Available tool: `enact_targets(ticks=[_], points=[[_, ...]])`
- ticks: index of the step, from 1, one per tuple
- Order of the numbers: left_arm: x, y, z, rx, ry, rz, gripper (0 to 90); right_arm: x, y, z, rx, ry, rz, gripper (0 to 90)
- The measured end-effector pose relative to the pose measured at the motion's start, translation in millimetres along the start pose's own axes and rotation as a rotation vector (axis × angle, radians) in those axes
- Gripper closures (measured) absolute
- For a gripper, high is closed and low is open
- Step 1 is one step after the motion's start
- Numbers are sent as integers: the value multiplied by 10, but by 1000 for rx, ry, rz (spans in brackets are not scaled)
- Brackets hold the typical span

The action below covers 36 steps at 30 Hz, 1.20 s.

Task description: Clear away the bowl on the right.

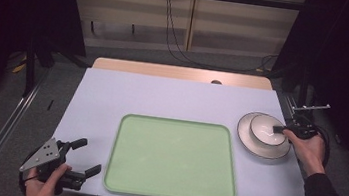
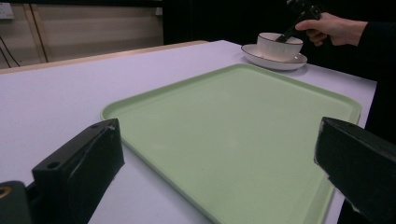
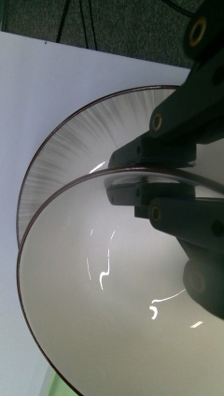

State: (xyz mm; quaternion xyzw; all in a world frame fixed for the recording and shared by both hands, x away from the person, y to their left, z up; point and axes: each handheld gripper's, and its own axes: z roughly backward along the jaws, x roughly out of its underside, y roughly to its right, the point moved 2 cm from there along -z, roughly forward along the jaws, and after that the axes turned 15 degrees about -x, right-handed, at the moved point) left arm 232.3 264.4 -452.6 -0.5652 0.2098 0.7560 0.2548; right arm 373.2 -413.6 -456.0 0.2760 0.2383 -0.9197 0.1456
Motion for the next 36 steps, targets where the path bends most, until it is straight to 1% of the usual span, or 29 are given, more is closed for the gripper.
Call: enact_targets(ticks=[3,4,6,7,8,10,12,13,14,17,18,20,21,22,23,24,25,26,27,29,30,31,34,36], points=[[0,-3,3,2,-1,-6,13,1,-3,1,8,-4,-4,831],[0,0,1,-1,1,2,13,2,-3,-1,6,-1,-7,831],[1,-3,2,-6,3,1,13,3,4,0,7,-3,-10,831],[1,-1,1,-2,2,5,13,3,3,0,6,-3,-12,831],[0,-3,2,-6,2,0,12,0,2,-2,8,0,-11,832],[-1,-7,4,2,-4,-14,13,-3,-7,-1,4,-1,-14,832],[-2,-3,1,-1,0,-5,12,-5,-9,1,1,-7,-10,832],[-2,-5,1,0,0,-7,13,-4,-11,0,-4,-7,-8,832],[-2,-5,1,-3,0,-6,13,-6,-17,0,2,-8,-10,832],[1,-1,2,-2,0,1,13,-12,-31,0,1,0,-9,832],[1,-4,3,-6,1,-1,13,-15,-32,5,2,-5,-8,832],[1,-1,2,-2,0,2,12,-15,-33,10,-8,1,-13,832],[1,-1,2,-2,0,2,13,-15,-31,13,-9,2,-7,832],[0,-4,2,-6,1,-1,13,-16,-37,14,-9,4,-14,831],[0,-2,1,-2,-1,0,13,-17,-34,18,-12,5,-11,831],[1,-4,1,1,-4,-8,12,-16,-37,21,-9,6,-16,831],[-1,-2,-1,-1,-2,-5,13,-16,-41,21,-7,10,-18,831],[-3,-3,-1,-2,-2,-10,13,-16,-46,27,-16,8,-27,830],[-6,0,-2,1,2,-11,13,-17,-39,35,-19,15,-21,830],[-3,0,-1,1,1,-8,13,-17,-48,43,-18,22,-29,829],[-3,-9,2,-3,-2,-16,13,-16,-47,51,-18,21,-32,829],[-3,-7,0,-5,2,-9,13,-17,-39,55,-12,24,-27,829],[-2,-4,-1,0,1,-7,13,-12,-29,61,-16,27,-29,828],[-2,-7,3,2,-2,-13,13,-12,-24,69,-26,32,-27,828]])
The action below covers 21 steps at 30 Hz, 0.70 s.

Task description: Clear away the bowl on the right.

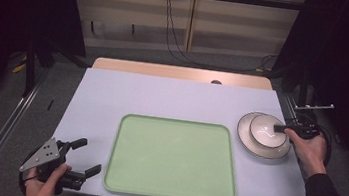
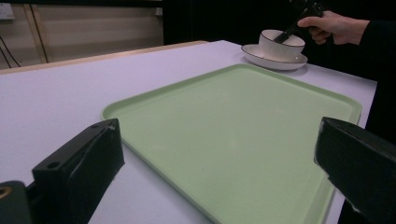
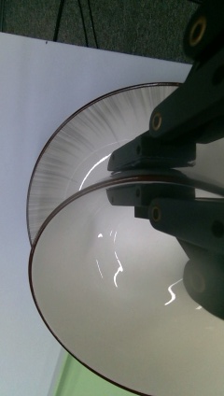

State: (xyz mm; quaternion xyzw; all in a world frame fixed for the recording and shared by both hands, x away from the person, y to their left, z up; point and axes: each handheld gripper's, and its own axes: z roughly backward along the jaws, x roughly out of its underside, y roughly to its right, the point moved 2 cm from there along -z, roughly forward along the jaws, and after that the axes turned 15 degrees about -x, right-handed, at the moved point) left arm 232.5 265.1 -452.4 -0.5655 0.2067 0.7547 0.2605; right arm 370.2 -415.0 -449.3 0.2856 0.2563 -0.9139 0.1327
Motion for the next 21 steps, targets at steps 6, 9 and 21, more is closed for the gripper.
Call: enact_targets(ticks=[6,9,21], points=[[-2,1,-2,-4,1,2,13,-4,-7,40,-10,21,-8,827],[-1,-3,2,-4,0,-3,13,-10,-12,62,-16,29,-7,827],[-2,1,1,-3,3,3,13,-46,-58,158,-39,64,-1,826]])
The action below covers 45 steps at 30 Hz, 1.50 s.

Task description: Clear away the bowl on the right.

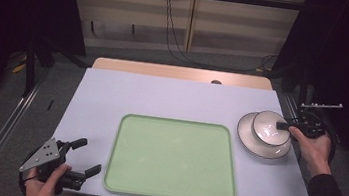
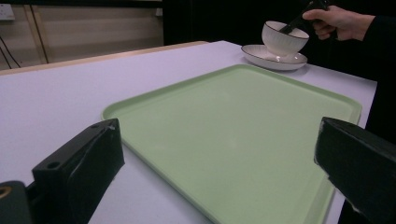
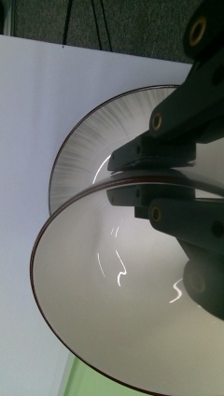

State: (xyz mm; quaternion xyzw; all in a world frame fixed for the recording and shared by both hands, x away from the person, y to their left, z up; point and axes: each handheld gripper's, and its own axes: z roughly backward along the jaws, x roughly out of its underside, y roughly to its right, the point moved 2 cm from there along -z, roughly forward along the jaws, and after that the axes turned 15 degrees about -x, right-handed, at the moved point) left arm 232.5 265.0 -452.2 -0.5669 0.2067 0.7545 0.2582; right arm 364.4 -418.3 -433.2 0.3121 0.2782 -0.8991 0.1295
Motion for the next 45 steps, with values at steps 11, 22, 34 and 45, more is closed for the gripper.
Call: enact_targets(ticks=[11,22,34,45], points=[[1,1,0,1,-1,1,13,-42,-39,182,-41,48,3,824],[0,-2,-2,-3,-1,-3,13,-71,-70,219,-62,47,15,824],[1,-2,-3,-2,-1,-1,13,-119,-162,227,-89,50,25,824],[1,0,-3,0,-3,-1,13,-158,-255,200,-112,54,32,824]])
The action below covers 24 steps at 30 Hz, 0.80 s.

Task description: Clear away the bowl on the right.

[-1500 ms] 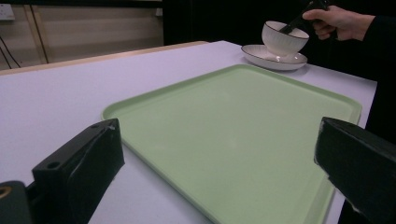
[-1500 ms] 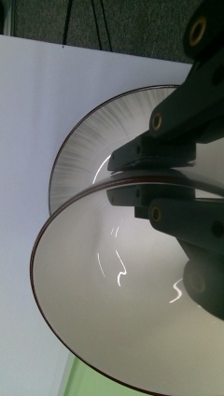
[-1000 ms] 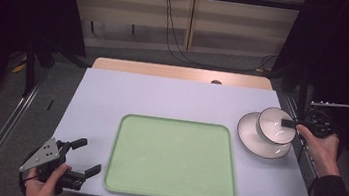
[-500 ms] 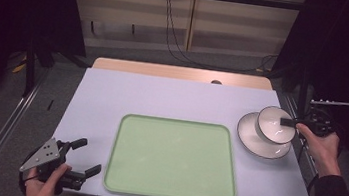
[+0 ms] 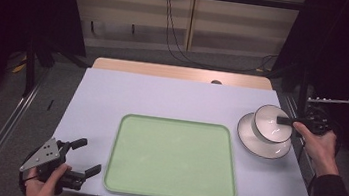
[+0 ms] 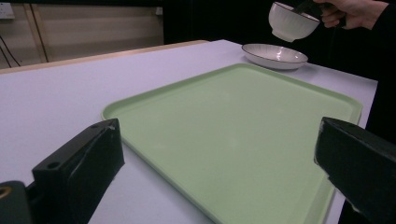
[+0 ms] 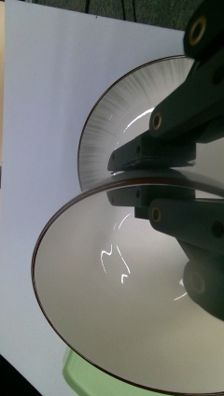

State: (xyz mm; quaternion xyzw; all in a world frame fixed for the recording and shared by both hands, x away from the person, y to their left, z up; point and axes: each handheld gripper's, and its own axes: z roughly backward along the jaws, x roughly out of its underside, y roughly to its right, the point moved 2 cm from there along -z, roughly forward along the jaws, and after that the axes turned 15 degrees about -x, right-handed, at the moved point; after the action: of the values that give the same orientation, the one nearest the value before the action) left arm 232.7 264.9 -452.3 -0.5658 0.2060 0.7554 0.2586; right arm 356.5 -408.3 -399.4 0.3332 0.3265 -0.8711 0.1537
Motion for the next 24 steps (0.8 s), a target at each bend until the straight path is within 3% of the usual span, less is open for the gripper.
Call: enact_targets(ticks=[9,17,24], points=[[0,-1,0,-3,1,3,13,-26,-75,-70,-19,-13,23,824],[1,1,0,0,1,8,13,-29,-115,-170,-7,-38,40,824],[1,-2,-2,1,-1,3,13,-82,-233,-277,-25,-56,60,824]])
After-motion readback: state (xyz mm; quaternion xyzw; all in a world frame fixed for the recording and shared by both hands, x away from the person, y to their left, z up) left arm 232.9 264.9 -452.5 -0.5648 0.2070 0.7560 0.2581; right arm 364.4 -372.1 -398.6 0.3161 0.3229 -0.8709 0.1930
